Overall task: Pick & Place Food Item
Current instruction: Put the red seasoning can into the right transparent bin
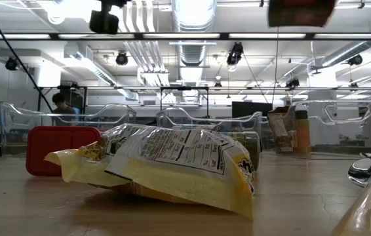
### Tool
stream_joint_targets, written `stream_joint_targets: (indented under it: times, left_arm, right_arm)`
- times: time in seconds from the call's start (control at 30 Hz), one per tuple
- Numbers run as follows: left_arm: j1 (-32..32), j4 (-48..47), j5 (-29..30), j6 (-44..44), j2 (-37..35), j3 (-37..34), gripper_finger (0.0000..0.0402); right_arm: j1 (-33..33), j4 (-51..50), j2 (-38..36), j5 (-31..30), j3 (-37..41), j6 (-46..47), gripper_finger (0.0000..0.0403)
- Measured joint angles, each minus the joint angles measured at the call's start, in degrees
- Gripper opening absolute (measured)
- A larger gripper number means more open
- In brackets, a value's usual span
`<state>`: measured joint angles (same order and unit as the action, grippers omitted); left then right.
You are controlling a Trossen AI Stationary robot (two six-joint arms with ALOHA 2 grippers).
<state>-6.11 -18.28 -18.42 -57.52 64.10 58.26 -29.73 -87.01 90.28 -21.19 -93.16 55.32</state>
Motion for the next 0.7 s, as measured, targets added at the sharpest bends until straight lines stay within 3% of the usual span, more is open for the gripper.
stream_joint_targets:
  times: [0.2,0.37,0.43,0.6,0.7]
  left_arm:
    - [-0.7,6.5,-4.0,0.2,6.2,2.3,0.0046]
    - [-1.5,6.4,-7.3,1.8,10.0,6.2,0.0108]
    - [-2.0,5.9,-11.8,2.1,11.8,7.9,0.0145]
    - [-2.8,2.2,-30.6,2.8,16.9,11.2,0.0221]
    - [-2.7,0.9,-36.0,3.3,19.4,12.3,0.0245]
  right_arm:
    - [3.0,-0.8,6.9,0.0,-10.5,-18.7,0.0306]
    - [3.7,-3.3,13.4,-1.4,-20.2,-31.9,0.0306]
    - [3.8,-2.8,15.5,-1.4,-23.8,-37.6,0.0306]
    - [4.2,-3.1,19.9,-1.3,-31.8,-50.3,0.0306]
    - [4.7,-3.0,21.7,-1.4,-35.3,-54.3,0.0306]
